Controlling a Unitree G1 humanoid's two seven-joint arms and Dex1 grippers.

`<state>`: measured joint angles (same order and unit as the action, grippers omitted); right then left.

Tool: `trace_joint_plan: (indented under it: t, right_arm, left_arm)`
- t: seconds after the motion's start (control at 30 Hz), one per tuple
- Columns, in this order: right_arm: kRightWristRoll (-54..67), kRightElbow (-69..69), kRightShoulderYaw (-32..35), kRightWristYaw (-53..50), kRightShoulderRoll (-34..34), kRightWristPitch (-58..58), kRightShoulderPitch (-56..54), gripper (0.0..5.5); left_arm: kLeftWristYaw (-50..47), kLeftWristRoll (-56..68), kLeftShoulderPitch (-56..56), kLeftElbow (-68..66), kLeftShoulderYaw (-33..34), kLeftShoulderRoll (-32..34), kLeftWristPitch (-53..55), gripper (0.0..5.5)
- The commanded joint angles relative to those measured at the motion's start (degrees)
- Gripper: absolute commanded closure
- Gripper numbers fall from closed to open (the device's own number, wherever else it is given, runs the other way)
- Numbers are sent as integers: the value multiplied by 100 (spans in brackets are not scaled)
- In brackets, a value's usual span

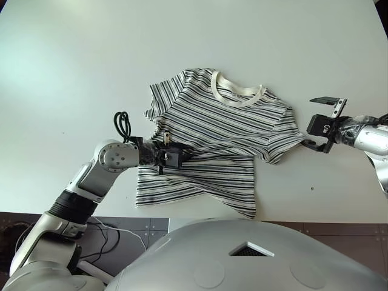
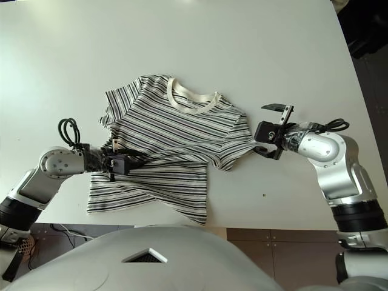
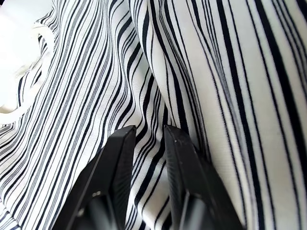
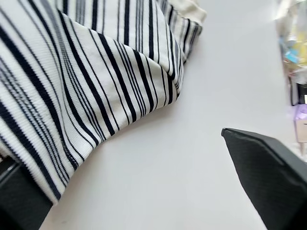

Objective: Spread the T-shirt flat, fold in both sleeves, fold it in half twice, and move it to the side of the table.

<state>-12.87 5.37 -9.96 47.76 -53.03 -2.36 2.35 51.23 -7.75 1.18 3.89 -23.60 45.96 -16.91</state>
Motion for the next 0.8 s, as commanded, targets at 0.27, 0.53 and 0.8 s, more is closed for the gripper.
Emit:
trace_joint_plan:
  t: [0.27, 0.53, 0.8]
  right_arm:
    - [991, -661, 44, 1090, -13, -606, -131, 28]
    - [1276, 577, 250, 952, 33, -910, 120, 190]
    - [1327, 1559, 581, 946, -202, -1457, 357, 295]
  left_arm:
    - [-58, -231, 235, 193, -20, -89, 201, 439]
    - [-209, -341, 203, 135, 12, -205, 221, 439]
    - [-288, -417, 241, 90, -11, -287, 168, 439]
